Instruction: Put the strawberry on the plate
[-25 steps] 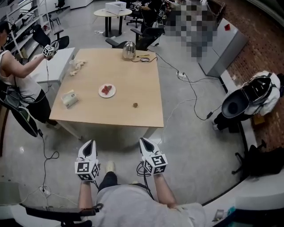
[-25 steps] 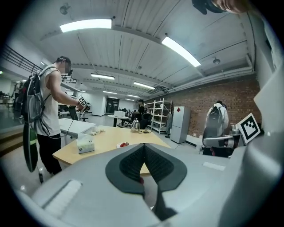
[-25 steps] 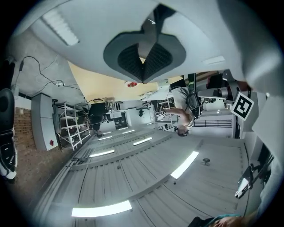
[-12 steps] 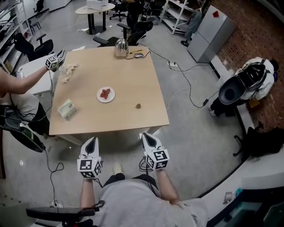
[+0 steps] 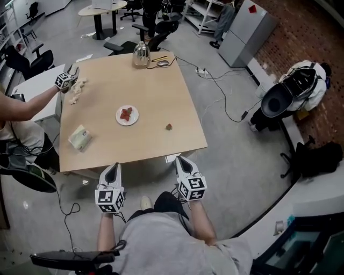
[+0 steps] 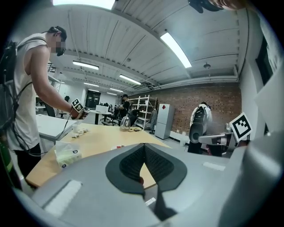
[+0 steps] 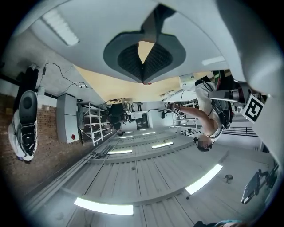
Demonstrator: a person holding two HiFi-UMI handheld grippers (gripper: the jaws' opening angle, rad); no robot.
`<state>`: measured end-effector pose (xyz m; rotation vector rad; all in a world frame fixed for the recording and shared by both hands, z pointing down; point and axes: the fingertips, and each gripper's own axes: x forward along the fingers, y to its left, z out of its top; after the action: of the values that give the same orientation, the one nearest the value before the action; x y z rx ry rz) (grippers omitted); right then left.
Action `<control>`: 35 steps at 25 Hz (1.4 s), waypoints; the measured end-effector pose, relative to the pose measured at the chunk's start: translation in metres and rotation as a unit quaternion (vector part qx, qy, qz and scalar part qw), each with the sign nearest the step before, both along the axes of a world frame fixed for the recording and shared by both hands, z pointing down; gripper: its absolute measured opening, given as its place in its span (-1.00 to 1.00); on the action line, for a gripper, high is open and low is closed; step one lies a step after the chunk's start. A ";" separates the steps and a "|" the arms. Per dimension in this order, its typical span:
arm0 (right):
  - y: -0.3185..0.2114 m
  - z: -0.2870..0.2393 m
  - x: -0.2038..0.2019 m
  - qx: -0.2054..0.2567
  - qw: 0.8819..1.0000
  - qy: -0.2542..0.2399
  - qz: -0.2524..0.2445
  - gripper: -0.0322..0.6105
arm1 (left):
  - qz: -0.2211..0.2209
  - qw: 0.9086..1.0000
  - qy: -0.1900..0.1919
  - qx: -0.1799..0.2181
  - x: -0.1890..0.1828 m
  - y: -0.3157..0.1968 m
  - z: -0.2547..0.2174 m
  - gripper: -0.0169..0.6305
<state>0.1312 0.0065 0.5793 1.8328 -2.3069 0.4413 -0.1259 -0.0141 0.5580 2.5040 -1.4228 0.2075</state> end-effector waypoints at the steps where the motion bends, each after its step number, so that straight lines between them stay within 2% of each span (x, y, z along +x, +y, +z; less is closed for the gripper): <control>1: -0.003 0.001 0.000 -0.001 1.000 0.001 0.003 -0.88 | 0.001 1.000 0.001 0.000 -0.001 -0.004 0.000 -0.89; 10: -0.041 0.020 0.002 -0.011 1.000 0.008 0.016 -0.88 | 0.003 1.000 -0.004 -0.003 -0.004 -0.043 0.010 -0.89; 21: -0.122 0.050 0.010 -0.029 0.999 0.007 0.018 -0.88 | 0.001 0.999 -0.022 -0.023 -0.003 -0.118 0.026 -0.89; 27: -0.159 0.079 0.022 -0.062 0.998 0.019 0.028 -0.88 | 0.008 0.999 -0.025 -0.039 0.004 -0.153 0.038 -0.89; 35: -0.190 0.127 0.043 -0.110 0.992 0.038 0.042 -0.88 | 0.012 0.997 -0.034 -0.063 0.013 -0.173 0.050 -0.89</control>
<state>0.1741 -0.1837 0.7059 1.8099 -2.0461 0.6014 -0.1128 -0.1872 0.6078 2.4332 -1.3602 0.3776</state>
